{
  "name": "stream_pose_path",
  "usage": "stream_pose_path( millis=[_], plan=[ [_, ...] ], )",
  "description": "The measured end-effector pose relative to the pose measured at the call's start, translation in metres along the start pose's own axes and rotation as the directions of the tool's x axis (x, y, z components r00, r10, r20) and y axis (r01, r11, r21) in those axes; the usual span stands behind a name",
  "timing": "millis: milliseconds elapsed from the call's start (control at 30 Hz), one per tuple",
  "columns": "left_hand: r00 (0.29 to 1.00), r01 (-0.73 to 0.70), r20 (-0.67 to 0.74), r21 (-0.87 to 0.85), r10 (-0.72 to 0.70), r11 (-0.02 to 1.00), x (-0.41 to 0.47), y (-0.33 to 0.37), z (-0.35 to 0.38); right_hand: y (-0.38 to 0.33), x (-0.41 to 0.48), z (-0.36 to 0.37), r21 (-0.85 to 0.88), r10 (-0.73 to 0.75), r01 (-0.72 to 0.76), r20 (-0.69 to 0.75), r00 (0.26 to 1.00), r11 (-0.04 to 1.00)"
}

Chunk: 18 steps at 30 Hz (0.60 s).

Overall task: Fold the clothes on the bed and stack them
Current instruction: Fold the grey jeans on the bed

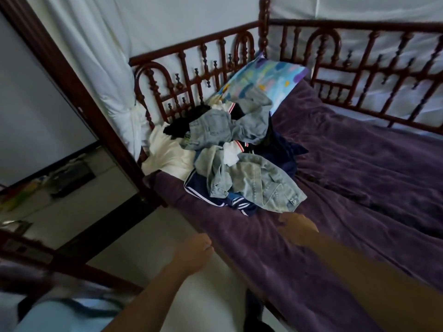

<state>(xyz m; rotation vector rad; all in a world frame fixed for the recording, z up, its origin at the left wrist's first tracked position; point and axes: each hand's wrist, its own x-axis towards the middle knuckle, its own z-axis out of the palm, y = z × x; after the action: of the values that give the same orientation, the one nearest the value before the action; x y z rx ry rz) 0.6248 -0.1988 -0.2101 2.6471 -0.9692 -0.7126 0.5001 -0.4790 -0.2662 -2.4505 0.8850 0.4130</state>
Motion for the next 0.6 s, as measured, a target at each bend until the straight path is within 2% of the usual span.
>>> stream_pose_path(
  millis=[200, 333, 400, 600],
  plan=[
    [0.998, 0.069, 0.02, -0.136, -0.067, 0.988, 0.125, -0.048, -0.036, -0.047, 0.149, -0.005, 0.086, 0.026, -0.028, 0.026, 0.999, 0.996],
    [0.99, 0.139, 0.036, -0.091, -0.136, 0.986, 0.219, -0.069, -0.07, -0.095, 0.262, -0.008, 0.065, 0.056, -0.061, 0.077, 0.995, 0.996],
    [0.988, 0.151, 0.037, -0.091, -0.148, 0.984, 0.261, -0.082, -0.087, -0.126, 0.316, -0.021, 0.017, 0.024, -0.026, 0.101, 0.995, 1.0],
    [0.972, 0.23, 0.003, -0.202, -0.234, 0.952, 0.328, -0.132, -0.114, -0.227, 0.47, -0.06, 0.112, -0.124, 0.138, -0.124, 0.984, 0.984]
  ],
)
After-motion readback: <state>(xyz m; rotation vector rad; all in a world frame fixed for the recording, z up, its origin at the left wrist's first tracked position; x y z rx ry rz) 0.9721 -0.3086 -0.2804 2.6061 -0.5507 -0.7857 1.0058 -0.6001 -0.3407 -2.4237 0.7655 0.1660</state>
